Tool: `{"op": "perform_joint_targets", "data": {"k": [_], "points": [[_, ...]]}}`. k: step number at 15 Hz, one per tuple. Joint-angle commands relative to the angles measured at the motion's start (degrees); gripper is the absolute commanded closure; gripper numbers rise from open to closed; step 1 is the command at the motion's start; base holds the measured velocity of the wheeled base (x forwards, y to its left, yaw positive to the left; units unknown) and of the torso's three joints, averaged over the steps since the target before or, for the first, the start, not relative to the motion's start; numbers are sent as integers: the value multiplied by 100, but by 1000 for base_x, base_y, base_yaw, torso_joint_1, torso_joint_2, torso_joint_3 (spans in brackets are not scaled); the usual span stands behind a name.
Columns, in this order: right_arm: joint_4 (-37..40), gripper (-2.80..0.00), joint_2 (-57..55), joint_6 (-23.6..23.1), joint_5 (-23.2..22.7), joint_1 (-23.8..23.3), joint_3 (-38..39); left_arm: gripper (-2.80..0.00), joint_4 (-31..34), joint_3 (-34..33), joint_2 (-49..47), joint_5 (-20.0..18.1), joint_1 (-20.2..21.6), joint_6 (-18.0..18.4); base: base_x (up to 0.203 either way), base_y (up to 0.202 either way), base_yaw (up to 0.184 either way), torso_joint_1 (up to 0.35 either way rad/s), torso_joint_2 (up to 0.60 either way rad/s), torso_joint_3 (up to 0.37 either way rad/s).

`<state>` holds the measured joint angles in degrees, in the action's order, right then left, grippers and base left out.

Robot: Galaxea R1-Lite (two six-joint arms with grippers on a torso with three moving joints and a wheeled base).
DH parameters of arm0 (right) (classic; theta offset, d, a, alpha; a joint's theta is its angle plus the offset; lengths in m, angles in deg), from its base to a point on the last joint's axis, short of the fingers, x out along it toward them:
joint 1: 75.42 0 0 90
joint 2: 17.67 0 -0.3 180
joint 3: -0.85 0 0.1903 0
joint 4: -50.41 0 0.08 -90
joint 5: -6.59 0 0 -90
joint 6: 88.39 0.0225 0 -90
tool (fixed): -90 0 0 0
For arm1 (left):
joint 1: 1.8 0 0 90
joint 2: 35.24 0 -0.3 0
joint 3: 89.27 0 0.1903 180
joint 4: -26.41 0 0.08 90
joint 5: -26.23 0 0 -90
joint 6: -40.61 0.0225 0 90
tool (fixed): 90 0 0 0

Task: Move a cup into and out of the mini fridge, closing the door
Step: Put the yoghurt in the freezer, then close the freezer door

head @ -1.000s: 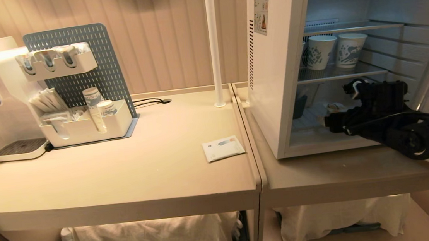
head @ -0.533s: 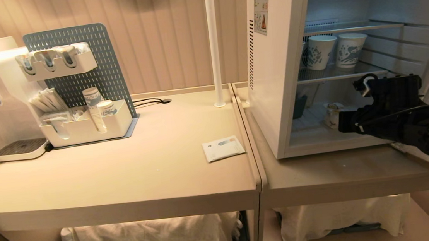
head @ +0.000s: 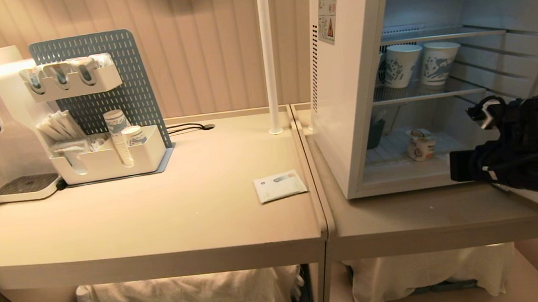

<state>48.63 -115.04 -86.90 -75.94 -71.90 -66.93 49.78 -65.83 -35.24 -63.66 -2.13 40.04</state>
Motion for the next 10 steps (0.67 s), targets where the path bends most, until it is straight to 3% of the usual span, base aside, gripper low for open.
{"op": "perform_joint_targets", "data": {"k": [1, 5, 10], "points": [[-11, 0, 327, 1, 19, 25, 201, 0, 0, 1, 0, -1, 6, -5, 0, 0, 0, 0, 0, 0], [393, 0, 1231, 6, 109, 18, 832, 0, 0, -1, 0, 7, 7, -5, 0, 0, 0, 0, 0, 0], [2204, 0, 2802, 1, 246, 17, 1456, 0, 0, 1, 0, 1, 3, -5, 0, 0, 0, 0, 0, 0]]}}
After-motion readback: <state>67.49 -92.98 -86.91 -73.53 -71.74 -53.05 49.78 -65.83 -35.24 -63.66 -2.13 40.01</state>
